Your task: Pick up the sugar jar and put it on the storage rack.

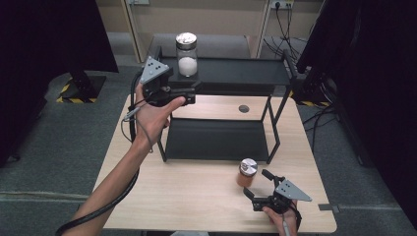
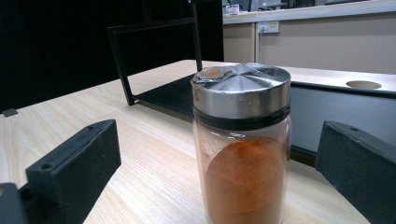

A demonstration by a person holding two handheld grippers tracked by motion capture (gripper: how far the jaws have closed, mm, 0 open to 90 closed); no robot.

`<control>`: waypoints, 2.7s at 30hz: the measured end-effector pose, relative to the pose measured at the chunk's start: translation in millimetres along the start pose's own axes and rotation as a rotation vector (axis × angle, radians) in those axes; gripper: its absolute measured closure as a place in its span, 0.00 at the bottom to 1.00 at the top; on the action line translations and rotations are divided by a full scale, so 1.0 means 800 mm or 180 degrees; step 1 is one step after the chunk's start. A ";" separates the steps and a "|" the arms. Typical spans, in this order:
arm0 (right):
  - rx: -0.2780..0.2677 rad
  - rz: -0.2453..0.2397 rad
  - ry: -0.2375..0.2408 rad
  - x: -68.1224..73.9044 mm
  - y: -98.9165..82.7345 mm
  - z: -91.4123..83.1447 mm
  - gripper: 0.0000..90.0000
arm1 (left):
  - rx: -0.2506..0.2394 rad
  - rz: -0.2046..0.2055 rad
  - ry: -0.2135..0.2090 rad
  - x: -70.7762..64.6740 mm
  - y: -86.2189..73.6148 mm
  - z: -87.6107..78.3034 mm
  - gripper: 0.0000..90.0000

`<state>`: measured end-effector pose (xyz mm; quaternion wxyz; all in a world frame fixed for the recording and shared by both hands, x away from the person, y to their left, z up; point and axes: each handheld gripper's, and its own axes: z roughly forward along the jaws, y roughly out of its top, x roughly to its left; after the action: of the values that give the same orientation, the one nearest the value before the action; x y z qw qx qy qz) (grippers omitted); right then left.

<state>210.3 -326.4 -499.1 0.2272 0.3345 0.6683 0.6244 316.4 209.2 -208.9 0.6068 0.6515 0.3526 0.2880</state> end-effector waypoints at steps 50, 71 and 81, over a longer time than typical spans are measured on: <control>-0.0009 -0.0013 0.0005 0.002 0.000 0.000 0.00 | -0.0101 -0.0153 -0.0568 -0.018 -0.247 -0.052 0.02; -0.0020 -0.0006 0.0000 0.001 -0.001 0.000 0.00 | 0.0003 -0.0375 -0.0600 -0.008 -0.332 -0.058 0.01; -0.0023 -0.0011 0.0004 0.002 -0.001 0.000 0.00 | 0.0045 -0.0277 -0.0590 -0.008 -0.358 -0.069 0.00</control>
<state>209.0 -325.6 -499.5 0.2290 0.3321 0.6668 0.6266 236.7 240.5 -488.1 0.6441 0.6638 0.3250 0.1974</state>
